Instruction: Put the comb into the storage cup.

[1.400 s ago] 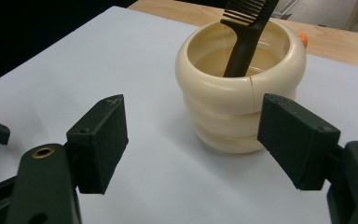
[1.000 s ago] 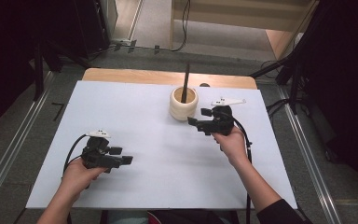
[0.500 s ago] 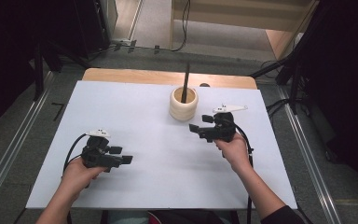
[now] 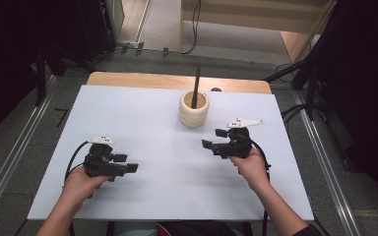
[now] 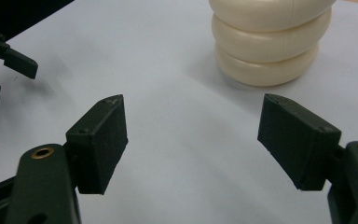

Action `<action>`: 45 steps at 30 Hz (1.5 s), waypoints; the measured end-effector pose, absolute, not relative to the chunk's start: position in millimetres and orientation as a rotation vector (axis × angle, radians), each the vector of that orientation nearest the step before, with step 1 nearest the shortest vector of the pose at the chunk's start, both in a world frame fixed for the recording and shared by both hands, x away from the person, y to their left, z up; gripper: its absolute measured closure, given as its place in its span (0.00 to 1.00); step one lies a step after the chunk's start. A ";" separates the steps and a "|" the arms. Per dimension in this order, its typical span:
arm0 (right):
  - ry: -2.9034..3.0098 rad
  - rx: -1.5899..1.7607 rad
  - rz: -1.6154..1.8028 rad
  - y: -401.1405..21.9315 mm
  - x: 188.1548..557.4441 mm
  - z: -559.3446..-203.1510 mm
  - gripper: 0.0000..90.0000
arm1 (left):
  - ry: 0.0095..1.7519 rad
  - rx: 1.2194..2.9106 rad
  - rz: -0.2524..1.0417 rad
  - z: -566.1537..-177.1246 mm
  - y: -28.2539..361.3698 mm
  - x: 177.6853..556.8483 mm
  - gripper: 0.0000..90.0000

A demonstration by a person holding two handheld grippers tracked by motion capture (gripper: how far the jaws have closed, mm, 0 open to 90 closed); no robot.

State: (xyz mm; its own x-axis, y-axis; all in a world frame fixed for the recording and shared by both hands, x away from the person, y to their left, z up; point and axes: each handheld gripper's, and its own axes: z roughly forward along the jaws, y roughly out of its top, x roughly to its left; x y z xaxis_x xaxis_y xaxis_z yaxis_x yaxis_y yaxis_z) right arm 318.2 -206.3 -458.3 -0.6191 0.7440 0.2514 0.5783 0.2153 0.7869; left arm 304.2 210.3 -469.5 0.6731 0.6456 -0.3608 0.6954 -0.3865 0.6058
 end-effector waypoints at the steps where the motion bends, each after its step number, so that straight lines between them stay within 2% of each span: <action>1: 2.301 1.271 1.365 -206.8 316.9 -458.6 0.25 | 1.028 2.125 -0.085 -469.6 210.3 304.1 0.33; 45: 2.312 1.319 1.357 -248.2 260.7 -477.4 0.24 | 0.992 2.121 -0.091 -468.1 207.1 302.2 0.34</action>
State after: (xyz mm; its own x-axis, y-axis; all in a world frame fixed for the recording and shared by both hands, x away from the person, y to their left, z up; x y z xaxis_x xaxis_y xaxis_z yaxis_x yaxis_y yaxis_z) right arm 260.7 -248.2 -477.4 -0.6006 0.7488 0.2803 0.6099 0.2024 0.7662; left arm 302.2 207.1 -468.1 0.6931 0.6229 -0.3629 0.6785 -0.3935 0.6203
